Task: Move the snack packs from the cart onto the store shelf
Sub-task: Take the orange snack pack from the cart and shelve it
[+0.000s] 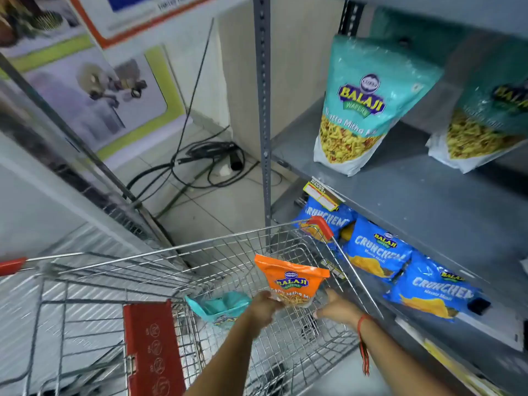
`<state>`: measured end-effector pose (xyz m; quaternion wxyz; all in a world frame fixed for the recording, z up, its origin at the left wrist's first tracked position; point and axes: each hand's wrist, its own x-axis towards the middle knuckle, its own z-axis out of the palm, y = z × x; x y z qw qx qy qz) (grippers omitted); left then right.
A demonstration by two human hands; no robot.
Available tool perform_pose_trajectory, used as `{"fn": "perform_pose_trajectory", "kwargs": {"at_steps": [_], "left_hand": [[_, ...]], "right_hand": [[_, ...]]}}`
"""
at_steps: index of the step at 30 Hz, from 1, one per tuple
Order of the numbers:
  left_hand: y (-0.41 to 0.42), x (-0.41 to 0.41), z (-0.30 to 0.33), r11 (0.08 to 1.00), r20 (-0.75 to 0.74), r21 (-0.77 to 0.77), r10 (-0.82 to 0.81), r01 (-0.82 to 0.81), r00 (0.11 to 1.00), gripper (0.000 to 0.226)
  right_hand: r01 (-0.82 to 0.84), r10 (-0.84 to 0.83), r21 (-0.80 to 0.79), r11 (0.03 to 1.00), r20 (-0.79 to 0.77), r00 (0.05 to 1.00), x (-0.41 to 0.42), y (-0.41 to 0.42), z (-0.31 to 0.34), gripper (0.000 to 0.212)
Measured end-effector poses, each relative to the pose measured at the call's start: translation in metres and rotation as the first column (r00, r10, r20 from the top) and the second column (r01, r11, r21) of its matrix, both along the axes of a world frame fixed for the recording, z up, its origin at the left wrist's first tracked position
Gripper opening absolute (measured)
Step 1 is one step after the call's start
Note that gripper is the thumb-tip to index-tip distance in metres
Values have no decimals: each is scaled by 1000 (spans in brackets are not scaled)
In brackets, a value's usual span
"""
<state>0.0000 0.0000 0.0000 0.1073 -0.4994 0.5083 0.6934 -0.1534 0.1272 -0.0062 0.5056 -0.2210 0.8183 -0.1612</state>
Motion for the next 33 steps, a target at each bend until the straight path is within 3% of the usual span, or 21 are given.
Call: {"fn": "perform_pose_trajectory", "kwargs": {"at_steps": [2,4,7,9,10,14,19,23,29,33], "left_hand": [[-2,-17,-27,995,58,4,100,-100,993,63],[-4,-31,-51,972,60,4,235,-236,970,67],[-15,-49,-83,909,67,-75,414,-409,908,54],[-20,-55,-96,889,17,-122,447,-442,894,32],[-21,-56,-102,888,6,-149,440,-434,898,21],[-21,-56,-111,856,-86,-160,484,-492,871,6],[-12,-53,-106,759,-151,-101,627,-643,764,9],[4,-49,-82,758,-176,-131,617,-639,767,23],[30,-34,4,765,-295,-247,525,-595,798,19],[45,-26,84,732,-468,-461,280,-501,838,19]], "right_hand": [[135,-133,35,990,-51,990,-5,-6,-29,69],[233,-236,-44,971,-67,970,-5,-10,-54,66],[335,-347,-153,930,-61,936,-9,-16,-88,34],[376,-395,-177,909,-80,915,-10,-21,-99,7],[396,-419,-182,900,-105,902,-11,-23,-102,5],[401,-444,-211,892,-228,867,-14,-24,-105,36],[391,-459,-278,877,-249,853,-11,-19,-87,50],[403,-469,-328,855,-154,870,-7,-5,-53,21],[420,-532,-505,754,-94,842,9,31,22,16],[375,-577,-636,674,-136,806,12,55,96,22]]}}
